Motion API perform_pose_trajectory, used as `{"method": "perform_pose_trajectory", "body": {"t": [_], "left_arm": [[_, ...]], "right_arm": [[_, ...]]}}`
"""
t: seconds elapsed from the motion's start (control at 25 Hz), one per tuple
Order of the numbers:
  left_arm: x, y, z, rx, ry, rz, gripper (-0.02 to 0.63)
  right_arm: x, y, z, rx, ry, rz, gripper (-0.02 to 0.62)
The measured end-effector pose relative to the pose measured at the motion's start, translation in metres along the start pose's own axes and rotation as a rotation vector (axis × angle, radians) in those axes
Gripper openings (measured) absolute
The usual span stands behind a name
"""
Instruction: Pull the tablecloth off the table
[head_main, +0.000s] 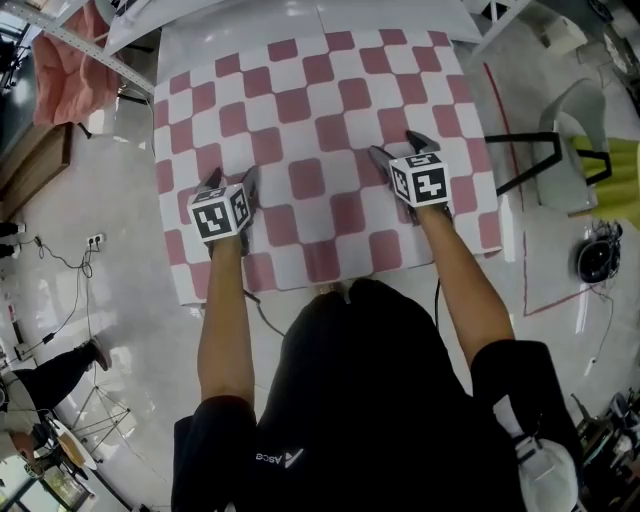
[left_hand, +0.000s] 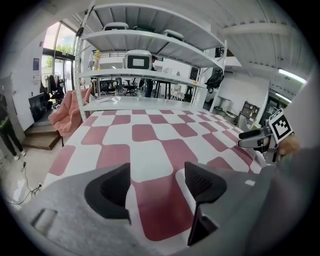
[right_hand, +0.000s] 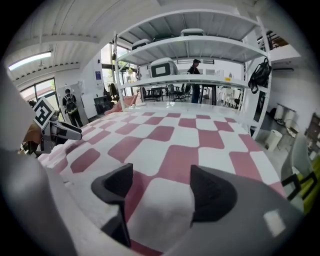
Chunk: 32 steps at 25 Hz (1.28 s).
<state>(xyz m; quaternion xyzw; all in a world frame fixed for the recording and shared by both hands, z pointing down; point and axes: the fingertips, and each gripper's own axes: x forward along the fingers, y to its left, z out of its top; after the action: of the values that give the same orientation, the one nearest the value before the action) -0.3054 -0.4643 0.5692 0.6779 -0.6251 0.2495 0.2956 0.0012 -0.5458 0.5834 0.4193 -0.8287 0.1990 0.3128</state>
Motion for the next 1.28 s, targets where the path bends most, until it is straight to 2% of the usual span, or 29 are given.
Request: {"method": "perform_pose_trajectory", "body": {"t": [0.28, 0.48, 0.84, 1.16, 1.28], "left_arm": [[0.014, -0.005, -0.013, 0.028, 0.073, 0.011, 0.327], [0.017, -0.005, -0.014, 0.052, 0.079, 0.019, 0.325], [0.017, -0.019, -0.012, 0.09, 0.074, -0.005, 0.222], [0.018, -0.026, -0.01, 0.104, 0.074, -0.008, 0.144], [0.019, -0.028, -0.01, 0.113, 0.078, -0.002, 0.104]], "right_arm": [[0.008, -0.004, -0.01, -0.008, 0.056, -0.006, 0.353], [0.01, -0.002, -0.01, -0.023, 0.065, -0.021, 0.346], [0.009, 0.02, -0.008, -0.079, 0.064, 0.016, 0.14], [0.012, 0.025, -0.006, -0.045, 0.086, 0.029, 0.014], [0.012, 0.027, -0.006, -0.041, 0.095, 0.026, 0.005]]}}
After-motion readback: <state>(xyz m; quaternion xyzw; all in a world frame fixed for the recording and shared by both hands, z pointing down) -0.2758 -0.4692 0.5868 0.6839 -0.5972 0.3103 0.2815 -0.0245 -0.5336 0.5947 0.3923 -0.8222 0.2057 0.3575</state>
